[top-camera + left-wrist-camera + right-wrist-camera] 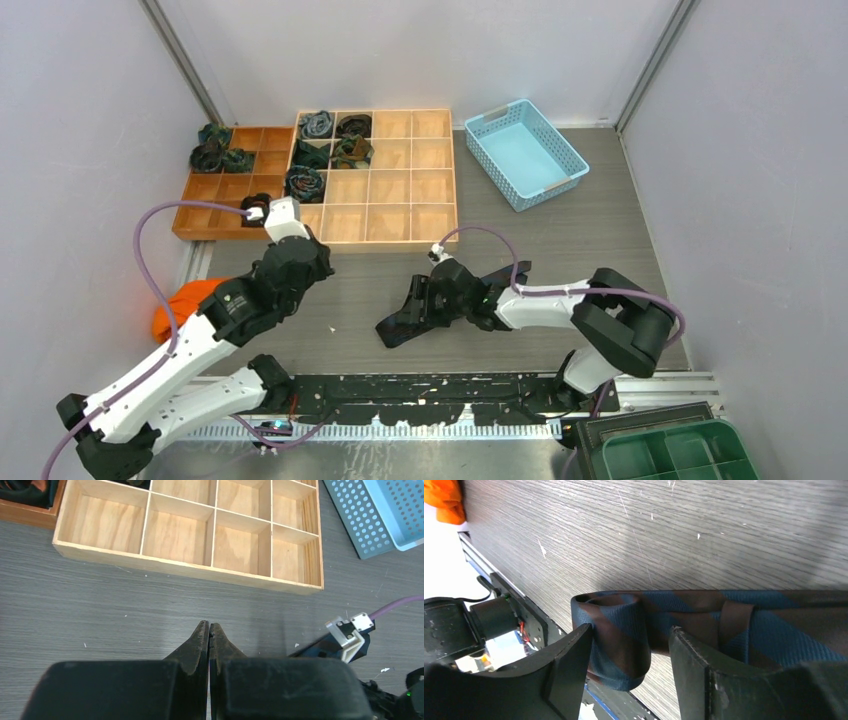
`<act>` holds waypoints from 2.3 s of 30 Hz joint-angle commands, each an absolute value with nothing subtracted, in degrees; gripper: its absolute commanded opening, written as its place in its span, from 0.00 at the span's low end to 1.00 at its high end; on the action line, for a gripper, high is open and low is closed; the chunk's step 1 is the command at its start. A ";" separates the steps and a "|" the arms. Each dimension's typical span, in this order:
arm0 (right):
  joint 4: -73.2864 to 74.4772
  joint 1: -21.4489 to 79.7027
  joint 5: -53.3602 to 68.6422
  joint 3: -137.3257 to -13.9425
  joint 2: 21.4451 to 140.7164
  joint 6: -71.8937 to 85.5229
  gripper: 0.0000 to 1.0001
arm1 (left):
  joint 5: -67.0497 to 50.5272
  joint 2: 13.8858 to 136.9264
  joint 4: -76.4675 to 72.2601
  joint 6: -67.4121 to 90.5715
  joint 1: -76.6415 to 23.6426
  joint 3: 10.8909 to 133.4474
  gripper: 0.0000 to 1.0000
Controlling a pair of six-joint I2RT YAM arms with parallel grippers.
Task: Roll the ties
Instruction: Roll the tie at the center of the board.
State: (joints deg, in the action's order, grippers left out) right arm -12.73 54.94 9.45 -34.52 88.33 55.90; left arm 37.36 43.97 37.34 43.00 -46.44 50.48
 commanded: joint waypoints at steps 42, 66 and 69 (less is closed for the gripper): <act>47.55 81.55 -42.81 -74.24 94.37 40.79 0.64 | 52.84 21.99 59.40 63.43 -44.56 44.51 0.00; 50.68 81.17 -42.08 -80.80 117.73 46.26 0.69 | 51.91 15.46 60.78 58.90 -44.56 46.79 0.00; 50.34 80.13 -42.05 -79.82 117.56 47.21 0.65 | 51.57 15.64 59.84 58.29 -44.56 46.51 0.00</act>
